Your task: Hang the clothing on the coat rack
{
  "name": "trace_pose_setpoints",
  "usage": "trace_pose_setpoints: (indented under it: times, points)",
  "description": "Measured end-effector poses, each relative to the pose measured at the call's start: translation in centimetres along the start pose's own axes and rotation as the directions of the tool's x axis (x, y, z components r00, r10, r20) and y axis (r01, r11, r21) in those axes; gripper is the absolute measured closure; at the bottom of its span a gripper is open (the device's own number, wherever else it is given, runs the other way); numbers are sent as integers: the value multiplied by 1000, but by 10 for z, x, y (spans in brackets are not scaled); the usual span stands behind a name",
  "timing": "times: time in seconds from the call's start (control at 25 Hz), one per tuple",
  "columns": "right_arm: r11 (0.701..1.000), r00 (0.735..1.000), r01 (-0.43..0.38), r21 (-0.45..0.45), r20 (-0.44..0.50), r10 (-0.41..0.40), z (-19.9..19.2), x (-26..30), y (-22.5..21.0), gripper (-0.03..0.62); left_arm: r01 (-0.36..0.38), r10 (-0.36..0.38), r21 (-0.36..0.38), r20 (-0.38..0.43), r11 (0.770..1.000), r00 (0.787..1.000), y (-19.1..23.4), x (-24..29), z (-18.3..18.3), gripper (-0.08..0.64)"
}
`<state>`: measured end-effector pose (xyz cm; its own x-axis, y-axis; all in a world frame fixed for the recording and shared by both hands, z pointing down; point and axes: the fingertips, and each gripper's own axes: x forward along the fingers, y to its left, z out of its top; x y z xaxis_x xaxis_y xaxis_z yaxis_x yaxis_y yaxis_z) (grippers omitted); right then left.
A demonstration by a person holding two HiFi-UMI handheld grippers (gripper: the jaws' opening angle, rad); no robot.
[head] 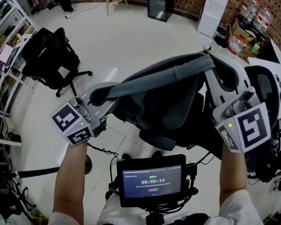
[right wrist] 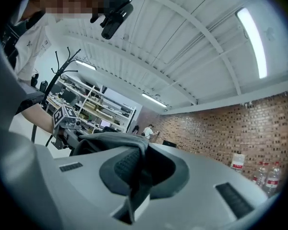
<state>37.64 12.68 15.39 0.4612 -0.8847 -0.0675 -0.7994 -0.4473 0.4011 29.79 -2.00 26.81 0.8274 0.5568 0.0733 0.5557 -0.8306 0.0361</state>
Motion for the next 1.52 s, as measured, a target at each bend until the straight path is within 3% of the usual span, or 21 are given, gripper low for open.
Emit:
trace_pose_setpoints:
  times: [0.28,0.48,0.8,1.16,1.52]
  points:
    - [996,992,-88,-1,87,88,47,46,37,578,-129,128,5,90,992,988,13,-76,34,540]
    - [993,985,-115,-3,127,115,79,70,86,578,-196,195,1,102,981,975,15,-142,42,540]
    - [971,952,-238,5,201,232,133,114,196,578,-367,368,-24,102,930,924,13,-275,40,540]
    - [926,885,-378,14,299,357,199,143,318,578,-550,547,20,87,835,833,-10,-420,51,540]
    - [881,814,-473,5,386,435,260,155,427,578,-691,686,44,94,721,722,-47,-543,62,540]
